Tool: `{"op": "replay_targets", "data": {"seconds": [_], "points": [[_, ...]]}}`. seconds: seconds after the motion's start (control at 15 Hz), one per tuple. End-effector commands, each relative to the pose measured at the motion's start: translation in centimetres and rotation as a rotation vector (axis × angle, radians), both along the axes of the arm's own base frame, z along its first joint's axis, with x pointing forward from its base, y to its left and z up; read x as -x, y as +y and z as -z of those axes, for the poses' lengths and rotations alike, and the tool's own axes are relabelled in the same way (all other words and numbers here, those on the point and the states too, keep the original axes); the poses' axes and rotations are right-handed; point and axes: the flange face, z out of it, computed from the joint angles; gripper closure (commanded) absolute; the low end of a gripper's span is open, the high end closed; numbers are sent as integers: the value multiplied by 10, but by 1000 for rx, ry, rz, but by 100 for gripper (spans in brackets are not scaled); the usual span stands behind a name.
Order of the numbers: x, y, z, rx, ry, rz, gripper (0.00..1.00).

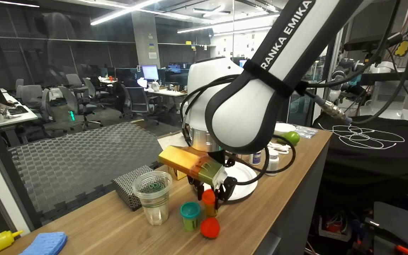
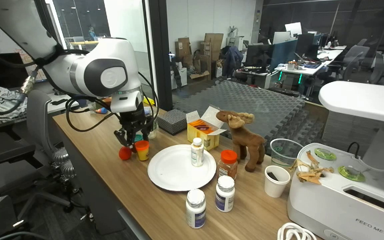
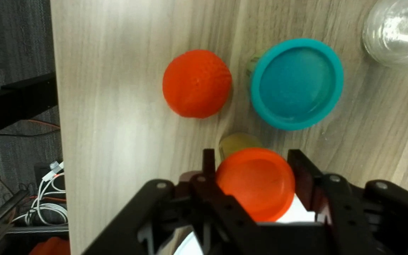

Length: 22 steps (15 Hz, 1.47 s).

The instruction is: Pile up the plastic cups and put all the containers on the white plate

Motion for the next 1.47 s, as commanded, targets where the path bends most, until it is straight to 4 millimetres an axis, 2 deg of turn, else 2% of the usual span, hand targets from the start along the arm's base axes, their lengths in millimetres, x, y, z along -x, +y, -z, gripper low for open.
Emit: {"op": "replay_targets", "data": {"seconds": [0.0, 0.27, 0.4, 0.73, 1.13, 1.4], "points": [[6, -4, -31, 23, -58, 8, 71], [-11, -23, -44, 22, -63, 16, 71], [-25, -37, -38, 33, -62, 22, 71], [-62, -63, -10, 34, -8, -78, 71], [-106, -71, 11, 94, 7, -84, 71], [-116, -74, 9, 117, 16, -72, 71]]}}
